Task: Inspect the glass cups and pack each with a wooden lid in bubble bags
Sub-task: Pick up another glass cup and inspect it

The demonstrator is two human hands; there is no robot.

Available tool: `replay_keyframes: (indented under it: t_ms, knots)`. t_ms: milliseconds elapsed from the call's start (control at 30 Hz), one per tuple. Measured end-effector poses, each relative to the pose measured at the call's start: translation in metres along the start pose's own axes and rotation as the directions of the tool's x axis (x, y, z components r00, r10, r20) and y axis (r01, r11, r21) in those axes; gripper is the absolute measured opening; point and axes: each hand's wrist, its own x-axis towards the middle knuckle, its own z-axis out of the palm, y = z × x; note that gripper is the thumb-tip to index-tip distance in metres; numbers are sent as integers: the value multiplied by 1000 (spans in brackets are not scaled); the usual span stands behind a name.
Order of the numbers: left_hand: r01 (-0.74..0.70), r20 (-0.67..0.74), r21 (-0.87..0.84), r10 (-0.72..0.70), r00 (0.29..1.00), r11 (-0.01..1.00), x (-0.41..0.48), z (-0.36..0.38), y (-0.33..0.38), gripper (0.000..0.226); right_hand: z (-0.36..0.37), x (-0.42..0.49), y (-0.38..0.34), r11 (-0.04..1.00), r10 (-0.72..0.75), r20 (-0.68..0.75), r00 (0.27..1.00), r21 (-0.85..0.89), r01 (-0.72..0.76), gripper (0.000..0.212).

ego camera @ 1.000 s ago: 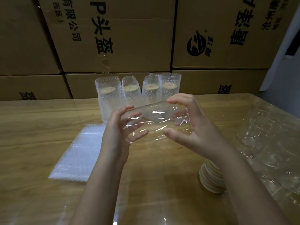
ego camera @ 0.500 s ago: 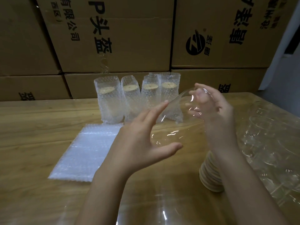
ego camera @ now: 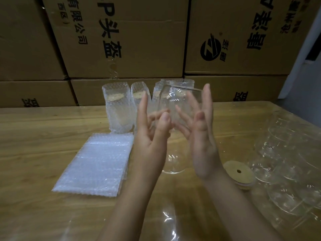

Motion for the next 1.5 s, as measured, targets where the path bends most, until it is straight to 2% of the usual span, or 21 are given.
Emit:
replay_keyframes:
  t_ms: [100,167,300,400,433,500,567,600,667,833,933,1000,1067,1167,1200,1267,1367,1433,1500]
  knots:
    - [-21,5,70,20,1000,997,3,-5,-1,41,8,-7,14,999,46,-30,999,-18,-46,63]
    - [34,-47,20,-33,998,999,5,-7,-1,34,16,-13,21,989,14,-24,1000,-145,-18,64]
    - [198,-193,-233,-245,950,952,11,-16,-4,41,25,-20,31,876,-173,104,979,-438,201,58]
    - [274,-141,-443,-368,919,853,13,-18,-3,36,22,-19,31,776,-328,219,919,-492,394,45]
    - [287,-115,-470,-380,918,835,13,-18,-1,35,21,-17,31,750,-362,249,899,-495,439,41]
    - [278,-78,-430,-342,936,859,12,-19,1,41,18,-15,29,748,-382,267,885,-473,465,39]
    - [219,-48,-349,-250,967,911,12,-17,3,65,16,-11,24,826,-331,213,919,-405,392,44]
    - [193,-29,-310,-212,977,931,11,-15,3,76,15,-10,19,891,-264,173,949,-334,309,47]
    - [145,8,-251,-147,989,957,9,-11,3,85,9,-5,11,970,-136,135,981,-182,160,53]
    - [79,149,-159,-55,987,984,5,-1,6,76,-12,7,-4,999,13,145,989,34,-18,51]
    - [55,281,-107,-22,959,993,0,3,7,89,-24,12,-5,986,89,129,988,128,-106,50]
    - [36,323,-105,0,946,994,-1,2,6,87,-27,12,-2,976,140,112,984,149,-156,52]
    - [-5,289,-99,34,957,995,0,0,6,69,-22,10,1,981,138,65,988,128,-146,52]
    - [-139,197,95,118,973,986,-1,2,8,50,-10,3,3,999,26,-78,997,-19,-27,48]
    - [-134,169,141,110,980,981,-2,5,8,47,-7,2,3,995,-31,-109,994,-101,20,46]
    - [-57,116,151,40,992,987,-7,14,10,54,-3,0,4,975,-102,-111,989,-209,77,46]
    - [-32,-39,116,37,999,993,-11,20,7,81,2,0,5,964,-168,-35,985,-215,157,46]
    - [-61,-123,74,70,990,995,-9,16,7,81,7,-2,7,971,-171,27,985,-168,173,46]
    - [-106,-163,30,110,980,994,-4,9,7,76,11,-5,9,987,-122,48,991,-99,126,43]
